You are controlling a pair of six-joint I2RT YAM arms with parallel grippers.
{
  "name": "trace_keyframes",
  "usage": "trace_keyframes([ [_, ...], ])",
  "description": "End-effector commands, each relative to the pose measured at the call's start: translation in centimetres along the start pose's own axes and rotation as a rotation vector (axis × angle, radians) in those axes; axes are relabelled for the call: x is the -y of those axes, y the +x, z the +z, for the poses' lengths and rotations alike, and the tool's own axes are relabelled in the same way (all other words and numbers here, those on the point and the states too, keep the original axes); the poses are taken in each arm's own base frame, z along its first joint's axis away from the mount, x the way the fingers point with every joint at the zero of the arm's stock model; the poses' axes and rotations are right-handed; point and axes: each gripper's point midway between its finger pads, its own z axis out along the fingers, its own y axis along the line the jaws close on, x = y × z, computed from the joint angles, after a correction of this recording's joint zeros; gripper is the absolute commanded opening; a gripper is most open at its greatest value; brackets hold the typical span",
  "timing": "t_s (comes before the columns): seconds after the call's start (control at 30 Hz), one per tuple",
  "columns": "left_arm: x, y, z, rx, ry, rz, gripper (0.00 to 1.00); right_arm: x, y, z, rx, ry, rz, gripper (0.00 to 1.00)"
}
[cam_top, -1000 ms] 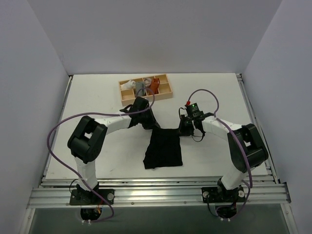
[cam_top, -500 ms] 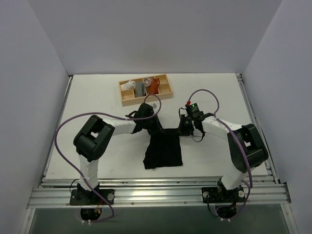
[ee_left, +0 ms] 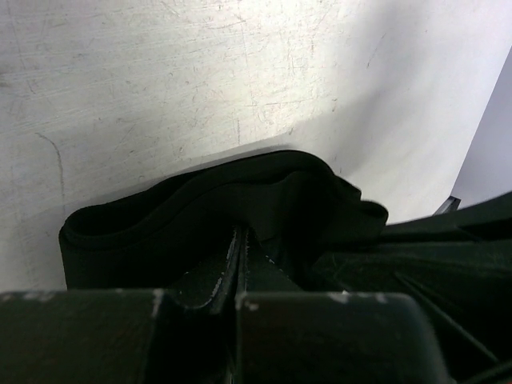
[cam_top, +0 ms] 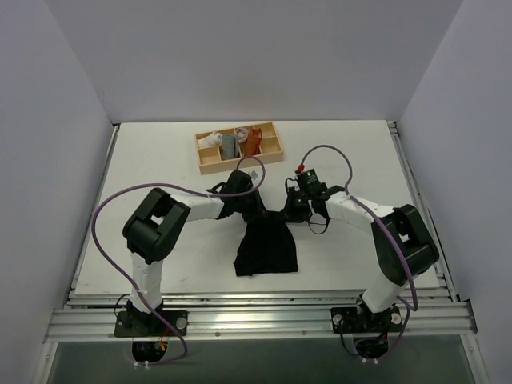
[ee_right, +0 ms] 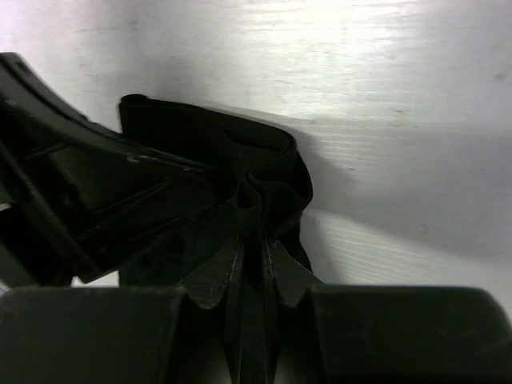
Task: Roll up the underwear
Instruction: Fold the underwear
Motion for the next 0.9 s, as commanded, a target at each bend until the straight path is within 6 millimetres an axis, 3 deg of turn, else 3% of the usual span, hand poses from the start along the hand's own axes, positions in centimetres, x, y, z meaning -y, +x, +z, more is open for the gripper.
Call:
trace_keyframes([
  [0.0,-2.1,0.1,1.0,0.011,-0.059,0.001,0.02,-3.4,-1.3,-0.8,0.036,-0.088,-0.003,0.00],
  [0.23,-1.1,-0.1,0.6,0.016,-0.037,0.001,0.02,-6.1,-1.4,-0.4,0.056,-0.198,0.010,0.00],
  [0.43,0.8,-1.2,-1.3,0.047,-0.007,0.013,0.04,-5.4,-0.8,0.1,0.047,-0.180,0.017,0.00],
  [0.7,-0.8,-2.2,-3.1,0.027,-0.065,-0.023,0.10,-4.9,-0.7,0.2,0.047,-0.161,0.016,0.00],
  [0.87,-0.6,-2.8,-4.8,0.037,-0.092,-0.011,0.16,-4.4,-0.3,0.2,0.041,-0.144,0.008,0.00],
])
